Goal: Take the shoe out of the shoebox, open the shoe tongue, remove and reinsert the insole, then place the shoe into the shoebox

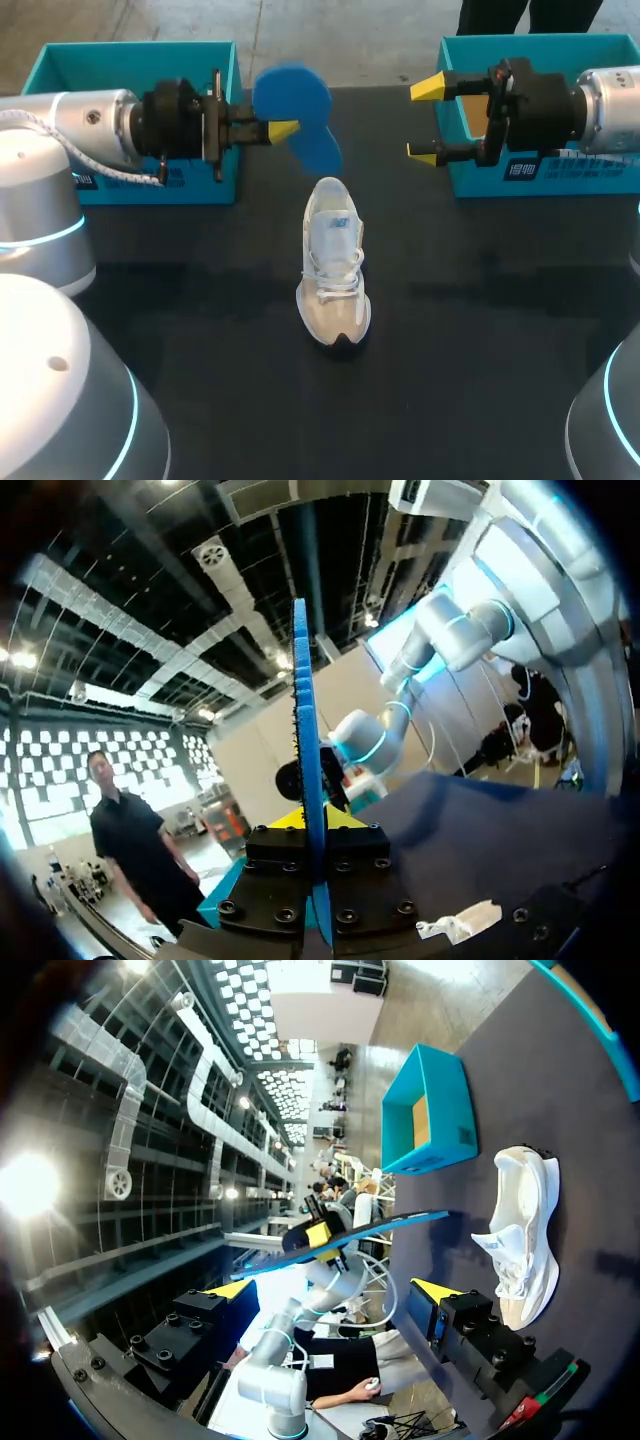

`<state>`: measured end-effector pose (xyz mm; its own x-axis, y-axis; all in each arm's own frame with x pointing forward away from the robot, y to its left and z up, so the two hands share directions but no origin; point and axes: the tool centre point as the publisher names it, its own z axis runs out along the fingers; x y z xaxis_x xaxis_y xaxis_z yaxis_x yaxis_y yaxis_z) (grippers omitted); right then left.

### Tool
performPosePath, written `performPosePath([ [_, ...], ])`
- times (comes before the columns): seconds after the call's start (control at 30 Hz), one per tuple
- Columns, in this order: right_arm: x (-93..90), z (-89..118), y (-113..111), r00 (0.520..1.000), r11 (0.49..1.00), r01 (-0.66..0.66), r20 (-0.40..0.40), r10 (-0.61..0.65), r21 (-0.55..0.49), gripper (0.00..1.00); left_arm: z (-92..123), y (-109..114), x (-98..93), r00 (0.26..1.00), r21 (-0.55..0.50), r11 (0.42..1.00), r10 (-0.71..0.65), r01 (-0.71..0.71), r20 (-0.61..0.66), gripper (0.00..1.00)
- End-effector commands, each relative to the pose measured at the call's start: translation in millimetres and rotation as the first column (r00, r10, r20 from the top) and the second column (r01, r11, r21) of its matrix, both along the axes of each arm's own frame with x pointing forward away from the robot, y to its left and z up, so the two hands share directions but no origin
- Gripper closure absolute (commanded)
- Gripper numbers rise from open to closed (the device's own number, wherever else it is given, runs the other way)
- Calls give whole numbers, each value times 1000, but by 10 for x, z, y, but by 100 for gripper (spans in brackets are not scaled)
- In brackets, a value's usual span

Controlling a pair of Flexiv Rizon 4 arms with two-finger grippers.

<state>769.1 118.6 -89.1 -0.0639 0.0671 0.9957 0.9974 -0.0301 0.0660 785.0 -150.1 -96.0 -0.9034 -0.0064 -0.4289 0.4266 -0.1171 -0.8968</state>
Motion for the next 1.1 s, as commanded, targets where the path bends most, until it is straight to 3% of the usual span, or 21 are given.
performPosePath([
  [0.03,5,-6,13,1000,1000,0,0,0,-1,0,7,-13,-12,720,-19,1000,-20,10,-694,100],
  [0.27,5,-6,13,1000,1000,0,0,0,-1,0,7,-13,-12,720,-19,1000,-20,10,-694,100],
  [0.37,5,-6,13,1000,1000,0,0,0,-1,0,4,-35,-38,600,-16,998,-50,63,-798,100],
  [0.5,5,-6,13,1000,1000,0,0,0,-1,0,14,-53,-74,510,-25,993,-81,115,-856,100],
  [0.6,5,-6,13,1000,1000,0,0,0,-1,0,13,-78,-92,380,-4,988,-64,157,-923,100],
  [0.8,5,-6,13,1000,1000,0,0,0,-1,0,-28,-101,-117,205,6,979,-36,202,-978,100],
  [0.87,5,-6,13,1000,1000,0,0,0,-1,0,-43,-99,-115,105,1,975,-23,222,-994,100],
  [1.1,5,-6,13,1000,1000,0,0,0,-1,0,-95,-92,-109,-136,-41,966,-7,254,-991,100],
])
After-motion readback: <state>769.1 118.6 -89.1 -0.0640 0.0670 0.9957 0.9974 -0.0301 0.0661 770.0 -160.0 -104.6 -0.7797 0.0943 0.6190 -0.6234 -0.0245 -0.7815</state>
